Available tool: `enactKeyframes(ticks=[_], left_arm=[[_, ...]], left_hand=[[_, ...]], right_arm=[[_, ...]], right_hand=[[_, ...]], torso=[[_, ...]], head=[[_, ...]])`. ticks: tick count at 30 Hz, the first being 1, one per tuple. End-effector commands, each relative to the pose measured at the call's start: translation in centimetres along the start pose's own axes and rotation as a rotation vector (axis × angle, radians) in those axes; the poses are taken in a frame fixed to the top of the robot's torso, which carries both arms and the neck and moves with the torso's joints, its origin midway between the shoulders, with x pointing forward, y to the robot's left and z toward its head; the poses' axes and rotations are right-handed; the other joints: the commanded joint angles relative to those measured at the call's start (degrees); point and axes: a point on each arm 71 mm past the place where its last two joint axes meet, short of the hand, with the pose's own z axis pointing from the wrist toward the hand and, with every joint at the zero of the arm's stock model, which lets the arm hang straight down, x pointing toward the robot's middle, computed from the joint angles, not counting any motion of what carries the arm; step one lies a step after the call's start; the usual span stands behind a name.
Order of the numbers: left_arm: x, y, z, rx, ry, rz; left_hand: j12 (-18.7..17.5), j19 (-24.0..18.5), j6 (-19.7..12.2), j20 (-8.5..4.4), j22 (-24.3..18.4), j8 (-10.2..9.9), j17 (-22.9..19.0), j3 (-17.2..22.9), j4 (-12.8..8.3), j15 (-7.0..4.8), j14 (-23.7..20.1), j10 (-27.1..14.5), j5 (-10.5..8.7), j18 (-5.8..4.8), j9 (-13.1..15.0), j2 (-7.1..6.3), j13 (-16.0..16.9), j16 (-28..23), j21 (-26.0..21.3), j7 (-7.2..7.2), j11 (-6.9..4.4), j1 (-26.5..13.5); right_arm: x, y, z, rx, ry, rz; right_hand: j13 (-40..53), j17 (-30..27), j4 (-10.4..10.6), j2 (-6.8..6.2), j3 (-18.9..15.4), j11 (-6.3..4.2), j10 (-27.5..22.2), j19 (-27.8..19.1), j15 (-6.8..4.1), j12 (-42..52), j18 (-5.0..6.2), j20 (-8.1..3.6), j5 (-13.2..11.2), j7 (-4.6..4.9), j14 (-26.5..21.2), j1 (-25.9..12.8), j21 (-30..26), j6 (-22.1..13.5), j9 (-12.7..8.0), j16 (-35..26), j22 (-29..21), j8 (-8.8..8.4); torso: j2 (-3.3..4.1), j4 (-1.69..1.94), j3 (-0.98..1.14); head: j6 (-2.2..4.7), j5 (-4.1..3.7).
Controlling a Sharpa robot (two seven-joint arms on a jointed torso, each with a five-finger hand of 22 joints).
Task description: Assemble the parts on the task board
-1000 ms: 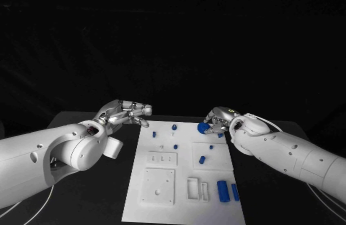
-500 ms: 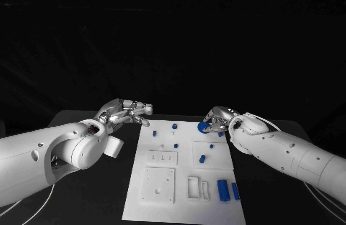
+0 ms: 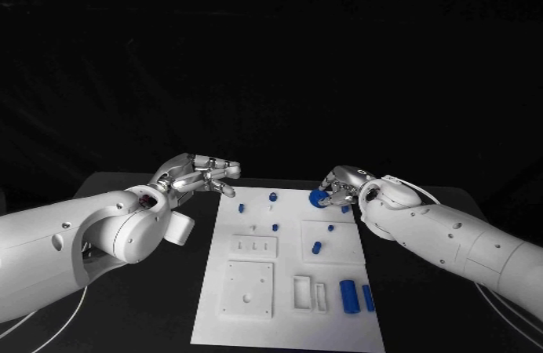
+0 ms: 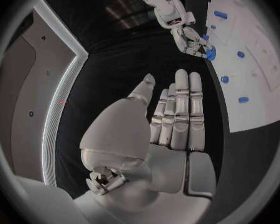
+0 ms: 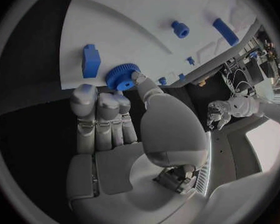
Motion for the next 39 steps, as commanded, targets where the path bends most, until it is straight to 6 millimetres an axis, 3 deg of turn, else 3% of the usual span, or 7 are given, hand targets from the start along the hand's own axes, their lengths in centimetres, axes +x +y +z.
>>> enactKeyframes(ticks=[1, 11, 18, 30, 39], left_arm=[[0.3, -0.1, 0.1, 0.007, 0.022, 0.002], [0.3, -0.1, 0.1, 0.006, 0.023, 0.002], [0.2, -0.1, 0.1, 0.006, 0.022, 0.002], [0.2, -0.1, 0.0, 0.007, 0.022, 0.002], [0.3, -0.1, 0.0, 0.006, 0.022, 0.001]], left_hand=[[0.0, 0.1, -0.3, 0.01, -0.1, 0.0, 0.0, -0.1, -0.3, 0.18, 0.3, -0.4, 0.1, 0.12, -0.1, 0.22, 0.1, -0.3, 0.0, 0.04, 0.11, -0.3], [0.0, 0.1, -0.4, 0.02, -0.1, 0.0, 0.0, -0.1, -0.3, 0.18, 0.3, -0.4, 0.12, 0.13, -0.1, 0.27, 0.1, -0.3, 0.0, 0.05, 0.12, -0.3], [0.0, 0.1, -0.4, 0.02, -0.1, 0.0, 0.0, -0.1, -0.3, 0.18, 0.3, -0.4, 0.12, 0.13, -0.1, 0.27, 0.1, -0.3, 0.0, 0.05, 0.12, -0.3], [0.0, 0.1, -0.4, 0.02, -0.1, 0.0, 0.0, -0.1, -0.3, 0.18, 0.3, -0.4, 0.12, 0.13, -0.1, 0.27, 0.1, -0.3, 0.0, 0.05, 0.12, -0.3], [0.0, 0.1, -0.4, 0.02, -0.1, 0.0, 0.0, -0.1, -0.3, 0.18, 0.3, -0.4, 0.12, 0.13, -0.1, 0.27, 0.1, -0.3, 0.0, 0.05, 0.12, -0.3]], right_arm=[[0.9, -0.3, -0.2, 0.007, 0.054, -0.018], [0.8, 0.1, -0.2, 0.001, 0.034, -0.042], [0.3, 1.0, -0.4, -0.017, -0.032, -0.076], [-1.3, 5.3, -1.4, -0.116, -0.183, -0.118], [-1.7, 9.6, -2.2, -0.202, -0.246, -0.13]], right_hand=[[0.1, 0.0, -0.8, 0.11, 1.3, -0.02, 0.2, 3.0, -0.07, 0.3, 0.01, 0.33, 0.2, 0.07, 0.4, -0.8, -0.3, 0.4, 0.1, 0.1, 5.5, 0.29], [0.5, 0.1, -2.1, 0.58, 4.7, -0.53, 0.6, 3.0, -0.35, 0.9, -0.26, 0.07, 0.2, -0.64, 0.4, -1.6, 0.0, 3.3, 0.2, 0.1, 5.5, 0.31], [1.0, 0.3, -2.7, 0.38, 6.8, -0.77, 1.1, 3.1, -0.55, 1.4, -0.38, -0.15, 0.8, -0.94, 0.5, -2.3, 0.3, 4.3, 0.3, 0.1, 5.6, 0.32], [1.5, 0.4, -2.0, -0.53, 8.3, -0.93, 1.8, 3.2, -0.68, 1.9, -0.57, -0.29, -2.6, -1.24, 0.5, -2.3, 2.2, 5.3, 0.2, 0.3, 5.9, 0.31], [1.6, 0.2, -0.8, -1.68, 10.2, -0.89, 2.0, 3.2, -0.62, 1.8, -0.65, -0.25, -4.5, -1.33, 0.5, -2.2, 2.6, 5.5, 0.3, 0.3, 5.9, 0.31]], torso=[[-0.05, -0.02, 0.07], [-0.14, 0.19, 0.01], [-0.13, 0.05, 0.03], [-0.13, 0.12, 0.06], [-0.1, 0.16, 0.0]], head=[[-0.13, -0.07], [-0.19, -0.22], [-0.06, -0.12], [0.29, -0.09], [0.44, 0.12]])
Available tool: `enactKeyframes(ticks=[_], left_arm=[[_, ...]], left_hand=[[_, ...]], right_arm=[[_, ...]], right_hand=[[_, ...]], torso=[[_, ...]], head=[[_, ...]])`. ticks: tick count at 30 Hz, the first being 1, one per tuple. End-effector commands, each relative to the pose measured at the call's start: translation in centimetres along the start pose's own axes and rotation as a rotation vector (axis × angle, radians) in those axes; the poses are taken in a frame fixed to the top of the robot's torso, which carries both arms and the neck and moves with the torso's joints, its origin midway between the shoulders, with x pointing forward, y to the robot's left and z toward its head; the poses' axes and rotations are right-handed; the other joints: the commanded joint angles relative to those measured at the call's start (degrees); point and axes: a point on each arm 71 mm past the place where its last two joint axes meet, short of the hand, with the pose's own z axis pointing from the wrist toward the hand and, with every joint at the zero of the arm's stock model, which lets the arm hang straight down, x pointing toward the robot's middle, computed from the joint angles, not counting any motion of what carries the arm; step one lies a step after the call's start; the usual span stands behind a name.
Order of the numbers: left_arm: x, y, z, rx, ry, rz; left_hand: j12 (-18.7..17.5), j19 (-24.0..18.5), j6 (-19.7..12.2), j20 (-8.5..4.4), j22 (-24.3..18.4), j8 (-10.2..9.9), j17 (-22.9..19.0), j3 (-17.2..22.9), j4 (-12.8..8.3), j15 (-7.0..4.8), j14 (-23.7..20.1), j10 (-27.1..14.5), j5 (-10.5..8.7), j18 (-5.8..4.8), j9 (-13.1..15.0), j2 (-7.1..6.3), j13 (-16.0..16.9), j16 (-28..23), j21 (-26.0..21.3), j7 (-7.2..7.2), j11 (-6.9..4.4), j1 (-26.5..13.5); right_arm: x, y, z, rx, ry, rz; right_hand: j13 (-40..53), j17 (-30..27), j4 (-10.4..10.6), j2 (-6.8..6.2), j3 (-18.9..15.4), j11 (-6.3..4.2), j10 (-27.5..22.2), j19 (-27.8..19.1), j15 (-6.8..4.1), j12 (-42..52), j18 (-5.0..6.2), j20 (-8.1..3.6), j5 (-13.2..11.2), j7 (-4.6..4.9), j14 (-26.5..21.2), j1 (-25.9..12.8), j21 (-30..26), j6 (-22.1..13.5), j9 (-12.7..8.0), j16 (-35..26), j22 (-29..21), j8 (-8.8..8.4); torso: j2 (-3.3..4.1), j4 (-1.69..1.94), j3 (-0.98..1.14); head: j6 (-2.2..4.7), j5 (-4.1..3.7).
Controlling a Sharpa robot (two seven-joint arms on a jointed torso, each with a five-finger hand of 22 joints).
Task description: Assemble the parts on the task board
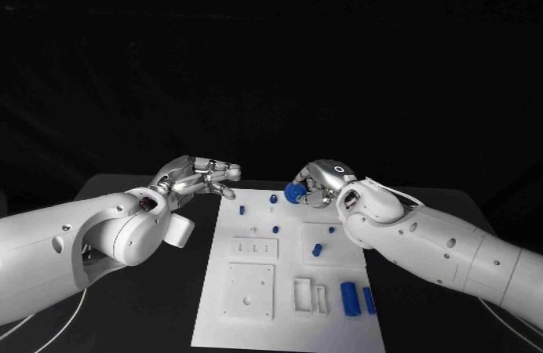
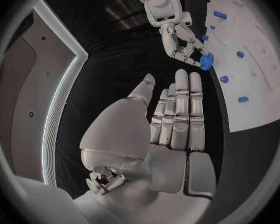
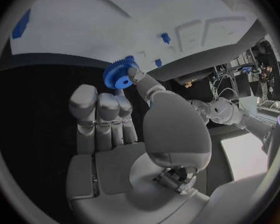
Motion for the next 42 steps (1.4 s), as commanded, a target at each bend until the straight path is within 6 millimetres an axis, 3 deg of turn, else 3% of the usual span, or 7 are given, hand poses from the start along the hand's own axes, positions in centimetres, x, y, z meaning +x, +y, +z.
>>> enactKeyframes(ticks=[1, 6, 13, 17, 20, 22, 42], left_arm=[[0.3, -0.1, 0.0, 0.007, 0.018, -0.001], [0.3, -0.1, 0.0, 0.007, 0.019, -0.002], [0.5, -0.1, 0.1, 0.007, 0.024, -0.003], [0.5, -0.1, 0.2, 0.007, 0.025, -0.003], [0.6, -0.1, 0.2, 0.007, 0.026, -0.003], [0.6, -0.1, 0.2, 0.007, 0.027, -0.003], [0.8, -0.1, 0.4, 0.004, 0.034, -0.003]], left_hand=[[0.0, 0.1, -0.4, 0.02, -0.1, 0.0, 0.0, -0.1, -0.3, 0.18, 0.3, -0.4, 0.12, 0.13, -0.1, 0.27, 0.1, -0.3, 0.0, 0.05, 0.12, -0.3], [0.0, 0.1, -0.4, 0.02, -0.1, 0.0, 0.0, -0.1, -0.3, 0.18, 0.3, -0.4, 0.12, 0.13, -0.1, 0.27, 0.1, -0.3, 0.0, 0.05, 0.12, -0.3], [0.0, 0.1, -0.3, 0.02, -0.1, 0.0, 0.0, 0.1, -0.6, 0.18, 0.3, -0.4, 0.17, 0.14, -0.1, 0.33, 0.1, -0.3, 0.1, 0.04, 0.12, -0.3], [0.0, 0.1, -0.3, 0.02, -0.1, 0.0, 0.0, 0.1, -0.6, 0.18, 0.3, -0.4, 0.17, 0.14, -0.1, 0.33, 0.1, -0.3, 0.1, 0.04, 0.12, -0.3], [0.0, 0.1, -0.3, 0.02, -0.1, 0.0, 0.0, 0.1, -0.6, 0.18, 0.3, -0.4, 0.17, 0.14, -0.1, 0.33, 0.1, -0.3, 0.1, 0.04, 0.12, -0.3], [0.0, 0.1, -0.3, 0.02, -0.1, 0.0, 0.0, 0.1, -0.6, 0.18, 0.3, -0.4, 0.17, 0.14, -0.1, 0.33, 0.1, -0.3, 0.1, 0.04, 0.12, -0.3], [0.0, 0.1, -0.3, 0.02, -0.1, 0.0, 0.0, 0.1, -0.6, 0.18, 0.3, -0.4, 0.17, 0.14, -0.1, 0.33, 0.1, -0.3, 0.1, 0.04, 0.12, -0.3]], right_arm=[[-0.4, 1.0, 0.1, -0.008, -0.056, -0.044], [0.3, 2.6, 0.3, -0.035, -0.049, -0.046], [2.0, 4.0, 0.7, -0.056, -0.015, -0.058], [2.8, 4.5, 0.9, -0.063, 0.005, -0.065], [3.4, 4.8, 1.0, -0.068, 0.018, -0.069], [3.7, 5.0, 1.1, -0.071, 0.025, -0.072], [5.6, 4.9, 1.4, -0.056, 0.086, -0.102]], right_hand=[[0.1, -0.1, 0.1, -0.52, 0.4, 0.01, 0.4, 3.2, -0.38, 0.3, -0.64, -0.23, -0.2, 0.07, 0.1, -0.2, 0.5, 0.4, 0.1, 0.2, 6.0, 0.3], [0.1, -0.1, 0.2, -0.55, 0.4, 0.03, 0.5, 3.2, -0.36, 0.3, -0.66, -0.21, -0.3, 0.07, 0.1, -0.2, 0.8, 0.4, 0.0, 0.2, 6.0, 0.29], [0.0, -0.2, 0.5, -0.66, 0.6, 0.07, 0.5, 3.2, -0.34, 0.2, -0.68, -0.18, -0.1, 0.12, 0.1, -0.2, 0.9, 0.2, 0.0, 0.2, 6.1, 0.3], [0.0, -0.2, 0.6, -0.72, 0.6, 0.08, 0.5, 3.2, -0.34, 0.2, -0.67, -0.18, -0.1, 0.11, 0.1, -0.2, 0.8, 0.2, 0.1, 0.2, 6.0, 0.31], [0.0, -0.3, 0.7, -0.71, 0.6, 0.08, 0.4, 3.2, -0.34, 0.2, -0.67, -0.18, 0.1, 0.12, 0.1, -0.3, 0.8, 0.2, 0.0, 0.1, 6.0, 0.29], [0.0, -0.3, 0.8, -0.7, 0.6, 0.08, 0.4, 3.2, -0.33, 0.2, -0.67, -0.19, 0.2, 0.13, 0.1, -0.2, 0.9, 0.2, 0.0, 0.2, 6.1, 0.3], [-0.4, -0.7, 1.2, -0.87, 0.0, 0.23, 0.1, 3.1, -0.29, -0.3, -0.57, -0.15, -0.6, 0.33, 0.0, -0.3, 0.4, -0.8, 0.0, -0.2, 5.9, 0.29]], torso=[[0.02, -0.02, -0.07], [0.03, 0.0, -0.14], [0.14, 0.25, -0.02], [0.21, 0.46, -0.08], [0.28, 0.59, -0.17], [0.3, 0.42, -0.14], [0.23, 0.36, -0.06]], head=[[0.1, 0.1], [0.18, 0.07], [0.08, 0.08], [0.07, 0.05], [0.14, 0.52], [0.12, 0.73], [-0.32, 1.01]])
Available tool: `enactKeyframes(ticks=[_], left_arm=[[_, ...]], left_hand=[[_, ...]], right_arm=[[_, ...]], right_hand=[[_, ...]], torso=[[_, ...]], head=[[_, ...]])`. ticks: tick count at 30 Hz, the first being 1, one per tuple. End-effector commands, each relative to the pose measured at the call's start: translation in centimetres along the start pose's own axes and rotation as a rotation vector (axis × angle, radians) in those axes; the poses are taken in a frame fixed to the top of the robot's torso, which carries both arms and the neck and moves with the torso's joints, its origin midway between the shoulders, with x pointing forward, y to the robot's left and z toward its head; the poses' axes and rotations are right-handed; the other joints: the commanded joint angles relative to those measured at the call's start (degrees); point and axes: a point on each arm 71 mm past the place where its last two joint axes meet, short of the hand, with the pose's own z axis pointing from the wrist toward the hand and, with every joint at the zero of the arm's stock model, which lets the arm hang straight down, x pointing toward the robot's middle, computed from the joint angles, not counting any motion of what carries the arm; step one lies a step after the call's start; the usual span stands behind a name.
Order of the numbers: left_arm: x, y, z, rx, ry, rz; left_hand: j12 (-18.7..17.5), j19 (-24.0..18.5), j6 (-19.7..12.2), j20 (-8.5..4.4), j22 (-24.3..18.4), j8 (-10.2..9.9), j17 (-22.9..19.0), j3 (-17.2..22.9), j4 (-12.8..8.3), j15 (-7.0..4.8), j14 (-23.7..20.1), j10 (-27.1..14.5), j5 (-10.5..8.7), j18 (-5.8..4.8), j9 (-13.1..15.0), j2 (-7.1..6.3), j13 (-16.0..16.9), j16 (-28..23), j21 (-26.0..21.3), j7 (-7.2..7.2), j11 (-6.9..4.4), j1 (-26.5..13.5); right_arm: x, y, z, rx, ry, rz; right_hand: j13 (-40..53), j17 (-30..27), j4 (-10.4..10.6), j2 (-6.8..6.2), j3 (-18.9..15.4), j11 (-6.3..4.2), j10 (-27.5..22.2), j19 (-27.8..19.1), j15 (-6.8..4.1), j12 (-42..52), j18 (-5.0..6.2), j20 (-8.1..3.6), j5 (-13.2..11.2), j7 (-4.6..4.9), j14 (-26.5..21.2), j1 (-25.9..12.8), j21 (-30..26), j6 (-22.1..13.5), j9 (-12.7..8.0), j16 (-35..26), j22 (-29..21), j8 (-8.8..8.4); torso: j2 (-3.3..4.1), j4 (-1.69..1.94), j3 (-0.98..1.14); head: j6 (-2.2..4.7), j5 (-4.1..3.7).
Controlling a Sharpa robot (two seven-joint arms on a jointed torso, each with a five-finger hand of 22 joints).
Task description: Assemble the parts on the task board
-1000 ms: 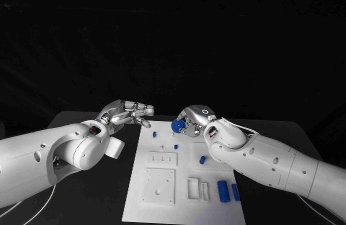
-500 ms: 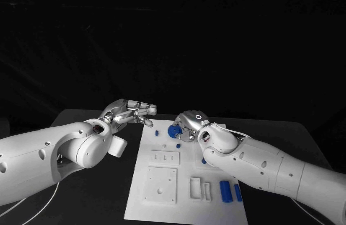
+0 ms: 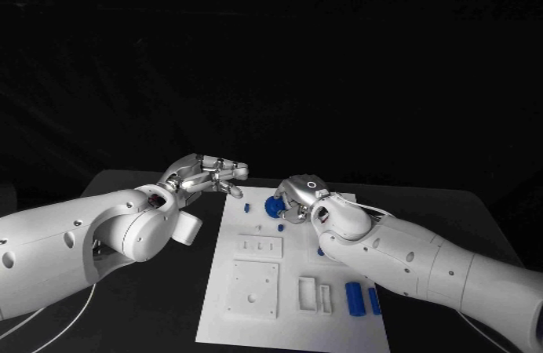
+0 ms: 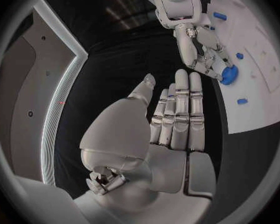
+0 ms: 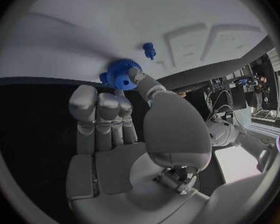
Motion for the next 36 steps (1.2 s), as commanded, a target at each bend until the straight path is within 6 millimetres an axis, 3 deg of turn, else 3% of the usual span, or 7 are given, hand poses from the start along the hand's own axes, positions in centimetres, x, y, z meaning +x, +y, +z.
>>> enactKeyframes(ticks=[1, 5, 10, 17, 24, 33, 36], left_arm=[[0.3, -0.1, 0.1, 0.005, 0.022, -0.001], [0.3, -0.1, 0.1, 0.005, 0.021, -0.001], [0.3, -0.1, 0.1, 0.005, 0.022, -0.001], [0.3, -0.1, 0.1, 0.004, 0.021, -0.001], [0.3, -0.1, 0.1, 0.002, 0.022, -0.001], [0.2, -0.1, 0.1, 0.002, 0.02, -0.001], [0.2, -0.1, 0.0, 0.001, 0.018, 0.0]], left_hand=[[0.0, 0.1, -0.3, 0.02, -0.1, 0.0, 0.0, 0.0, -0.2, 0.17, 0.3, -0.4, 0.17, 0.14, -0.1, 0.33, 0.1, -0.3, 0.1, 0.04, 0.12, -0.3], [0.0, 0.0, -0.3, 0.02, -0.1, 0.0, 0.0, 0.0, -0.2, 0.19, 0.3, -0.5, 0.16, 0.14, -0.1, 0.34, 0.1, -0.3, 0.2, 0.05, 0.13, -0.4], [0.0, 0.0, -0.3, 0.02, -0.1, 0.0, 0.0, 0.0, -0.2, 0.19, 0.3, -0.5, 0.16, 0.14, -0.1, 0.34, 0.1, -0.3, 0.2, 0.05, 0.13, -0.4], [0.0, 0.0, -0.3, 0.02, -0.1, 0.0, 0.0, 0.0, -0.2, 0.19, 0.3, -0.5, 0.16, 0.14, -0.1, 0.34, 0.1, -0.3, 0.2, 0.05, 0.13, -0.4], [0.0, 0.0, -0.3, 0.02, -0.1, 0.0, 0.0, 0.0, -0.2, 0.19, 0.3, -0.5, 0.16, 0.14, -0.1, 0.34, 0.1, -0.3, 0.2, 0.05, 0.13, -0.4], [0.0, 0.0, -0.4, 0.03, -0.1, 0.0, 0.0, 0.0, -0.1, 0.2, 0.3, -0.5, 0.17, 0.14, -0.1, 0.33, 0.1, -0.3, 0.2, 0.05, 0.14, -0.4], [0.0, 0.0, -0.4, 0.03, -0.1, 0.0, 0.0, 0.0, -0.1, 0.2, 0.3, -0.5, 0.17, 0.14, -0.1, 0.33, 0.1, -0.3, 0.2, 0.05, 0.14, -0.4]], right_arm=[[0.7, 0.2, 0.0, -0.005, 0.034, -0.015], [0.9, 0.3, 0.1, -0.005, 0.04, -0.007], [1.1, 0.4, 0.3, -0.007, 0.051, 0.005], [1.3, 0.6, 0.3, -0.009, 0.063, 0.022], [1.4, 0.3, 0.3, 0.002, 0.076, 0.025], [1.6, -0.1, 0.2, 0.015, 0.099, 0.03], [1.6, -0.5, 0.1, 0.022, 0.11, 0.033]], right_hand=[[-0.2, -0.1, 0.3, -0.4, -0.5, 0.25, 0.1, 3.1, -0.29, -0.4, -0.56, -0.13, -1.4, 0.25, 0.0, 0.0, -0.4, -0.6, 0.0, -0.3, 5.9, 0.31], [-0.7, -0.3, 1.7, -0.31, -2.5, 0.51, -0.1, 3.1, -0.15, -0.9, -0.46, -0.02, -4.3, 0.63, 0.0, -0.3, -0.8, -2.5, 0.0, -0.5, 5.8, 0.33], [-1.3, -0.5, 6.1, -0.14, -7.1, 0.61, -0.4, 3.2, -0.13, -1.5, -0.28, 0.05, -6.8, 0.75, -0.1, -0.2, -1.4, -4.3, -0.1, -0.9, 5.7, 0.31], [-1.7, -0.3, 11.5, -0.32, -11.1, 0.66, -0.6, 3.2, -0.19, -1.5, -0.24, 0.0, -7.3, 0.72, -0.1, -0.2, -1.6, -4.6, -0.1, -1.0, 5.8, 0.35], [-1.8, -0.1, 16.6, -0.67, -11.2, 0.62, -0.7, 3.3, -0.27, -1.5, -0.13, -0.04, -7.4, 0.76, 0.0, -1.6, -1.5, -4.7, -0.1, -1.0, 5.8, 0.35], [-1.7, 0.3, 20.4, -0.6, -11.1, 0.65, -0.7, 3.3, -0.22, -1.4, -0.15, -0.04, -6.0, 0.68, 0.0, -4.9, -1.1, -4.8, -0.1, -0.7, 5.9, 0.34], [-1.6, 0.5, 20.2, -0.53, -9.5, 0.63, -0.7, 3.3, -0.2, -1.2, -0.15, -0.07, -6.1, 0.7, 0.0, -4.6, -1.0, -4.8, -0.1, -0.5, 5.9, 0.31]], torso=[[-0.04, 0.02, 0.02], [-0.06, 0.02, 0.02], [-0.06, -0.05, -0.01], [-0.06, -0.09, 0.01], [-0.06, -0.07, 0.0], [-0.06, -0.11, 0.08], [-0.05, -0.19, 0.09]], head=[[-0.11, 0.05], [-0.07, 0.07], [-0.03, 0.12], [-0.09, 0.08], [-0.06, 0.06], [-0.06, 0.12], [-0.08, 0.07]])
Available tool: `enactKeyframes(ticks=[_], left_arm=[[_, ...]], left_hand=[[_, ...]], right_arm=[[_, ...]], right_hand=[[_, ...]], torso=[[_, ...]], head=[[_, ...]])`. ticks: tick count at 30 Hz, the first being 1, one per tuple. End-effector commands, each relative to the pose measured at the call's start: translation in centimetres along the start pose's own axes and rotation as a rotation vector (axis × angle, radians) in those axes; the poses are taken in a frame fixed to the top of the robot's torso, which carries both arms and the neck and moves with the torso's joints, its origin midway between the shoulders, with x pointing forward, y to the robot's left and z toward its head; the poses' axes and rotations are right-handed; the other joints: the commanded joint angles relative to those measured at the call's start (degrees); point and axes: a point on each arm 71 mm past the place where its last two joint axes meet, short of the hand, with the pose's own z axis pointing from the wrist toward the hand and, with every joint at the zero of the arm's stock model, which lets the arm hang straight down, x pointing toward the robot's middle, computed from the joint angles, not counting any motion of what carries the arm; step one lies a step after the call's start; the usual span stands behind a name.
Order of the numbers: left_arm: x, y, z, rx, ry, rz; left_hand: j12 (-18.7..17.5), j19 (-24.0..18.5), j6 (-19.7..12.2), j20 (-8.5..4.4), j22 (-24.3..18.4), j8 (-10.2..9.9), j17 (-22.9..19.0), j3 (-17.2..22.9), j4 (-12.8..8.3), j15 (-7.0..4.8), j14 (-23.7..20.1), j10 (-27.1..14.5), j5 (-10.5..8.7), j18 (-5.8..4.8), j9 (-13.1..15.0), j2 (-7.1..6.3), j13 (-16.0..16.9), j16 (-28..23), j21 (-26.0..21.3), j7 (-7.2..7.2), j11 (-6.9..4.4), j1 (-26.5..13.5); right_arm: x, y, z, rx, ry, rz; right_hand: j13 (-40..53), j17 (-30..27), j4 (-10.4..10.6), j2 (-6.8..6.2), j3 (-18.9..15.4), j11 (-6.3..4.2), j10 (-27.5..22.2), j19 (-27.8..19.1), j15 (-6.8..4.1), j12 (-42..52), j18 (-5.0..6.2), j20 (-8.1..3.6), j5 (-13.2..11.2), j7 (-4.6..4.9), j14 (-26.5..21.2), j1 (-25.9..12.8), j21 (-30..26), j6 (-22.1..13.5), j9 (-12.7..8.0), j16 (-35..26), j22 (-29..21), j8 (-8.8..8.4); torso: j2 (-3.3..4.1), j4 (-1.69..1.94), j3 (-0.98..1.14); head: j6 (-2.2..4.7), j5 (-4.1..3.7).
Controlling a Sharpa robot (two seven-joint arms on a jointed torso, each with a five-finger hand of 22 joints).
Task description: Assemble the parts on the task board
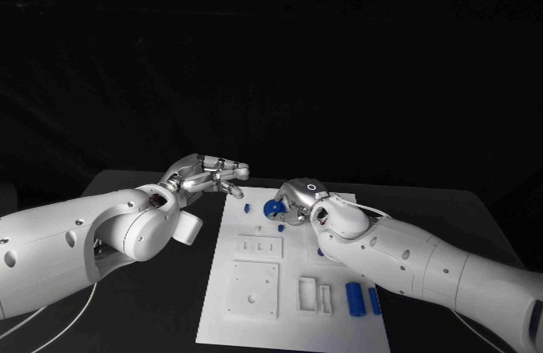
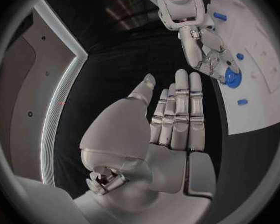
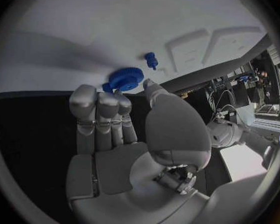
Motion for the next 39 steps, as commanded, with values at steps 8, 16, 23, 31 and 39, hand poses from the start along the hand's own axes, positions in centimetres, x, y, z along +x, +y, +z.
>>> enactKeyframes(ticks=[8, 16, 23, 31, 39], left_arm=[[0.0, -0.1, -0.1, 0.005, 0.01, 0.001], [-0.3, -0.1, -0.1, 0.005, 0.003, 0.002], [-1.0, 0.0, -0.2, 0.007, -0.009, 0.006], [-1.8, 0.1, -0.2, 0.008, -0.027, 0.012], [-2.5, 0.3, -0.1, 0.01, -0.037, 0.025]], left_hand=[[0.0, 0.0, -0.4, 0.04, -0.1, 0.0, 0.0, 0.0, -0.1, 0.2, 0.3, -0.3, 0.17, 0.14, -0.1, 0.33, 0.1, -0.3, 0.2, 0.06, -0.08, -0.4], [0.0, 0.0, -0.4, 0.04, -0.1, 0.0, 0.0, 0.0, -0.1, 0.2, 0.3, -0.3, 0.17, 0.14, -0.1, 0.33, 0.1, -0.3, 0.2, 0.06, -0.08, -0.4], [0.0, 0.0, -0.4, 0.05, -0.1, 0.0, -0.1, 0.0, -0.1, 0.21, 0.3, -0.3, 0.16, 0.14, -0.1, 0.21, 0.1, -0.4, 0.2, 0.06, -0.08, -0.4], [0.0, -0.1, -0.4, -0.01, -0.2, 0.0, -0.1, 0.0, 0.0, 0.09, 0.2, 1.1, 0.15, 0.07, -0.1, 0.26, 0.1, -0.4, 0.2, -0.04, -0.41, -0.4], [0.2, -0.1, -0.3, -0.48, -0.2, 0.0, -0.1, 0.5, 0.0, -0.37, 0.2, 5.3, 0.13, -0.44, -0.1, 0.35, 0.1, -0.5, 0.1, -0.34, -1.58, -0.3]], right_arm=[[0.0, -1.2, -0.9, 0.006, 0.019, 0.015], [-1.7, -2.3, -1.9, 0.01, -0.07, 0.054], [-5.0, -5.1, -3.2, 0.036, -0.164, 0.165], [-7.2, -11.0, -5.3, 0.047, -0.128, 0.319], [-7.0, -17.4, -7.4, 0.11, -0.05, 0.407]], right_hand=[[0.3, 0.4, -1.0, 0.22, 1.6, -0.06, 0.1, 3.3, -0.29, 0.4, -0.12, -0.1, 1.4, -0.09, 0.0, 0.1, 0.8, 0.3, 0.0, 0.6, 6.0, 0.16], [0.5, 0.6, -1.3, -0.07, 2.0, -0.1, 0.4, 3.3, -0.32, 0.7, -0.1, -0.15, 1.0, -0.14, 0.1, -0.2, 1.1, 0.5, 0.0, 0.8, 6.0, 0.15], [0.7, 0.5, -3.1, -0.42, 2.0, 0.01, 0.4, 3.2, -0.25, 0.8, -0.05, -0.1, 0.3, 0.0, 0.0, 1.7, 1.2, 0.5, 0.0, 0.7, 6.0, 0.13], [0.4, 0.2, -14.2, 1.44, -0.7, 0.18, -0.4, 2.8, -0.15, 0.2, -0.23, 0.07, 4.4, 0.33, -0.2, 6.7, 0.1, 0.8, 0.0, -0.2, 5.9, 0.12], [-0.6, -0.3, -20.9, 4.15, -7.3, 0.11, -1.6, 2.0, -0.16, -1.3, -0.4, 0.03, 10.8, 0.21, -0.7, 8.9, -1.7, 0.6, 0.0, -1.8, 5.7, 0.11]], torso=[[-0.02, -0.17, 0.08], [-0.01, -0.2, 0.15], [-0.07, -0.46, 0.28], [-0.27, -1.65, 0.97], [-0.19, -2.41, 1.72]], head=[[0.06, 0.05], [0.46, -0.24], [0.79, -0.36], [1.29, -0.59], [1.51, -0.43]])
